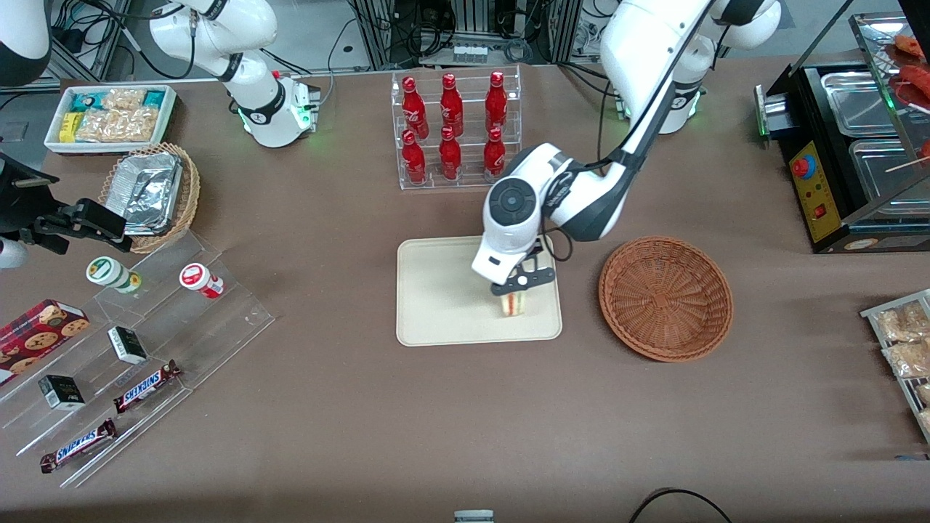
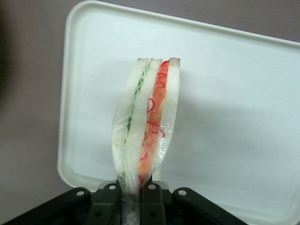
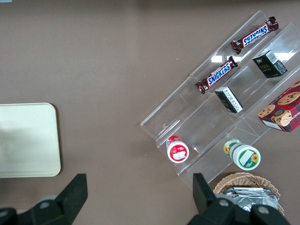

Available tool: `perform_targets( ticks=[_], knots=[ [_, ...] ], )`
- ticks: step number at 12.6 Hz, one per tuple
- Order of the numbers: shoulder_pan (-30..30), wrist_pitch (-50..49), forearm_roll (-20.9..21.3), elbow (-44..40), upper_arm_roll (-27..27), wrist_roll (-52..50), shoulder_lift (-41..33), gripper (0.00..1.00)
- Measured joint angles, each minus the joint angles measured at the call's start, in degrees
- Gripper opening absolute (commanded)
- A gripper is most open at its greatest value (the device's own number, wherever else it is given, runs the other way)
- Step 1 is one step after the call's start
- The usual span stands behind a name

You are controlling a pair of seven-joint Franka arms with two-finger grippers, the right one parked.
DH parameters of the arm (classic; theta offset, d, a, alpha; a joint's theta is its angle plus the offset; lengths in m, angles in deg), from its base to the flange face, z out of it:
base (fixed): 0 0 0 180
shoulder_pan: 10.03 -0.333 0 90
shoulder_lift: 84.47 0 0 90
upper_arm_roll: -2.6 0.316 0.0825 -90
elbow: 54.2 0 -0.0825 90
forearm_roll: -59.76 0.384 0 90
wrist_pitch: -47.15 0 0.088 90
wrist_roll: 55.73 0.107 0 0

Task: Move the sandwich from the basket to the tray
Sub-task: 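Carry the sandwich with the left gripper over the cream tray, then lower the sandwich onto the tray and open the left gripper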

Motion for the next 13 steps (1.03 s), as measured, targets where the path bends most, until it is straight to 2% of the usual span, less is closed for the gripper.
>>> perform_targets(
  ticks=[5,13],
  knots=[
    [2.18,-0.43,-0.2,-5.94,-0.91,-3.78,4.62,0.08],
    [4.26,-3.51,-0.13,-9.01,-1.13,-8.04,7.8,0.09]
  ],
)
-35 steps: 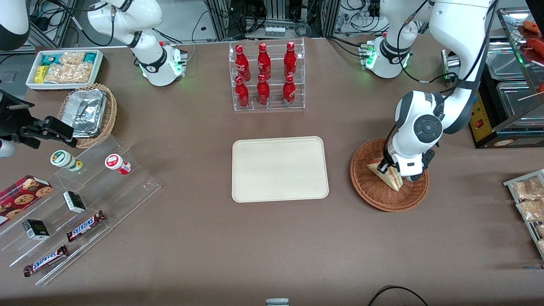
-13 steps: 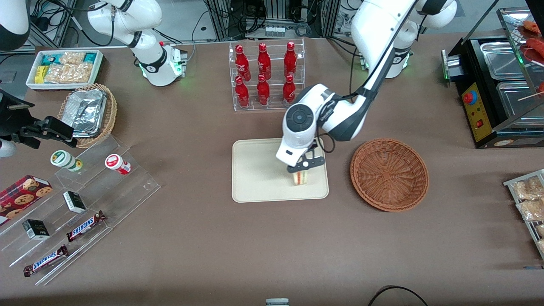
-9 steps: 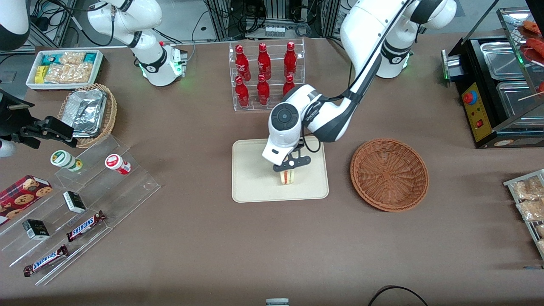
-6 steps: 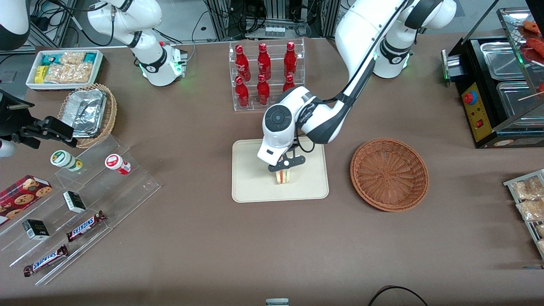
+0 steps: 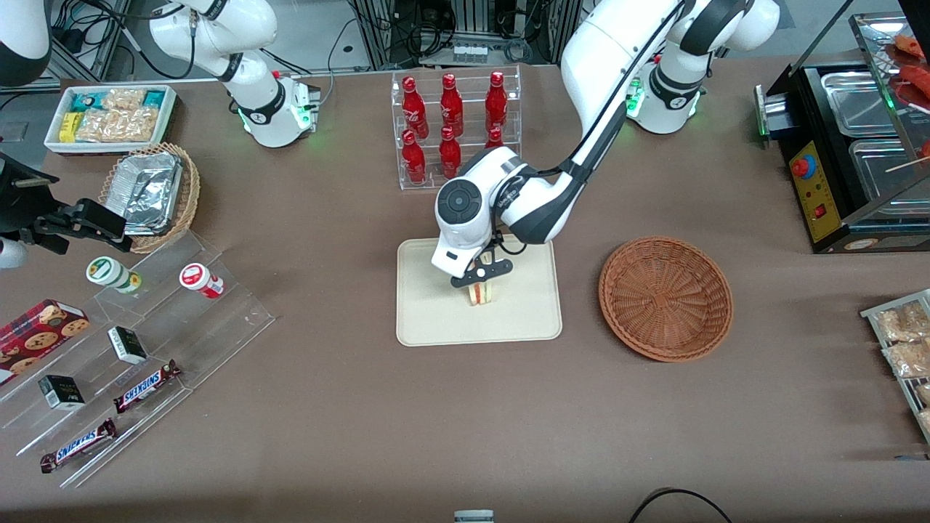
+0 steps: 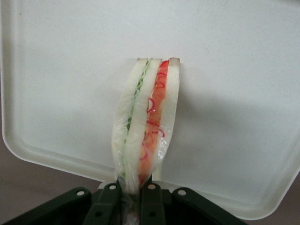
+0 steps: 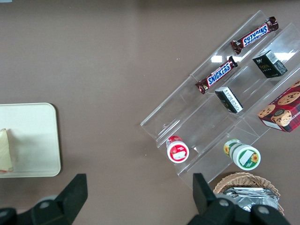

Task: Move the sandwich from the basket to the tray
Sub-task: 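Lower the sandwich onto the tray and open the left gripper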

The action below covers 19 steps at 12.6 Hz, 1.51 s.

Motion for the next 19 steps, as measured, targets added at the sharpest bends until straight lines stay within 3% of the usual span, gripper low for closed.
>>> perform_targets(
  ticks=[4,6,7,8,14,19],
  knots=[
    [-0.01,0.0,1.61,-2.28,0.28,-2.41,1.42,0.1],
    [-0.01,0.0,2.08,-2.68,0.31,-2.9,1.82,0.2],
    [-0.01,0.0,2.11,-2.79,0.35,-3.01,2.03,0.46],
    [-0.01,0.0,2.11,-2.84,0.4,-3.19,2.22,0.99],
    [-0.06,-0.22,2.1,-4.52,0.53,-3.71,1.77,1.0],
    [-0.32,-8.08,2.23,-5.8,0.66,-3.57,-5.08,1.0]
  ],
)
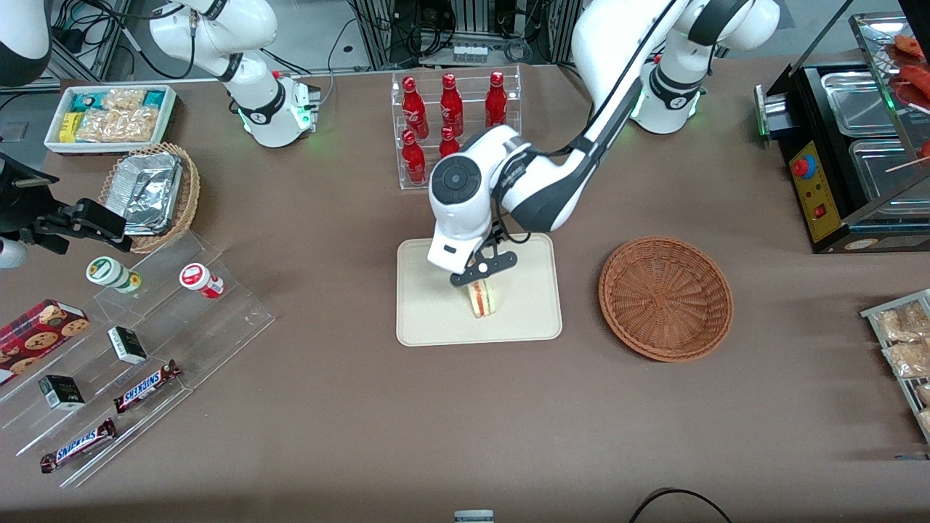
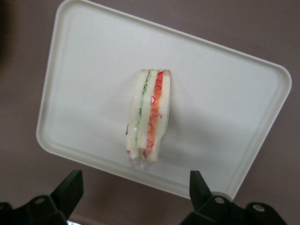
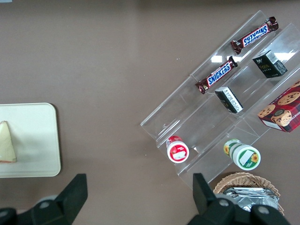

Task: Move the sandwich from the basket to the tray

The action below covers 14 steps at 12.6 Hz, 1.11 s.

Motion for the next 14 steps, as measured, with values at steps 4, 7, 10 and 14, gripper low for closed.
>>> perform_targets(
  ticks=[4,7,10,14],
  knots=[
    [-2.13,-7.01,0.36,-0.05,0.55,4.52,-4.74,1.0],
    [-6.4,-9.64,0.4,0.23,0.81,8.46,-7.6,1.0],
    [-10.62,-12.05,0.4,2.41,0.92,16.56,-9.97,1.0],
    [-18.59,-14.37,-0.22,8.21,1.0,31.26,-16.61,1.0]
  ],
)
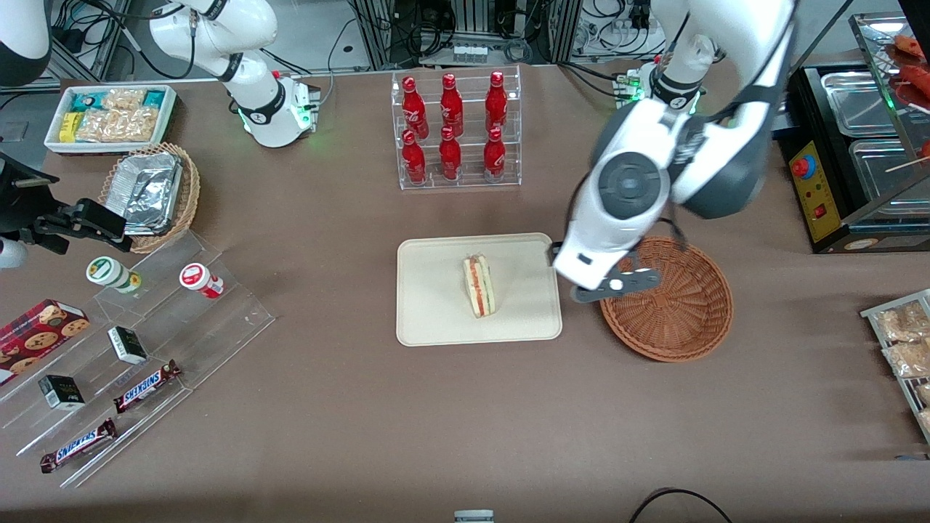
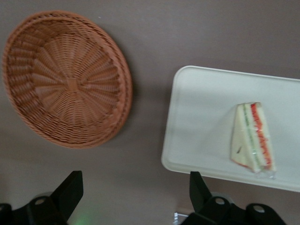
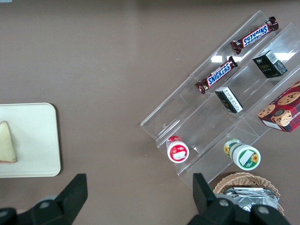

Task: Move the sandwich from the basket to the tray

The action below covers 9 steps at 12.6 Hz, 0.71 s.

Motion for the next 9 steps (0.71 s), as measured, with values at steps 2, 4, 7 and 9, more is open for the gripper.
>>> perform_targets(
  ticks=[2,4,7,9],
  knots=[
    [-3.83,-0.7,-0.51,3.99,0.02,7.35,-4.19,1.0],
    [-7.01,-0.93,-0.64,7.66,0.05,13.38,-8.0,1.0],
    [-12.21,-4.61,-0.66,10.48,0.15,23.31,-12.98,1.0],
    [-16.72,-8.15,-0.66,10.92,0.09,29.9,-15.99,1.0]
  ],
)
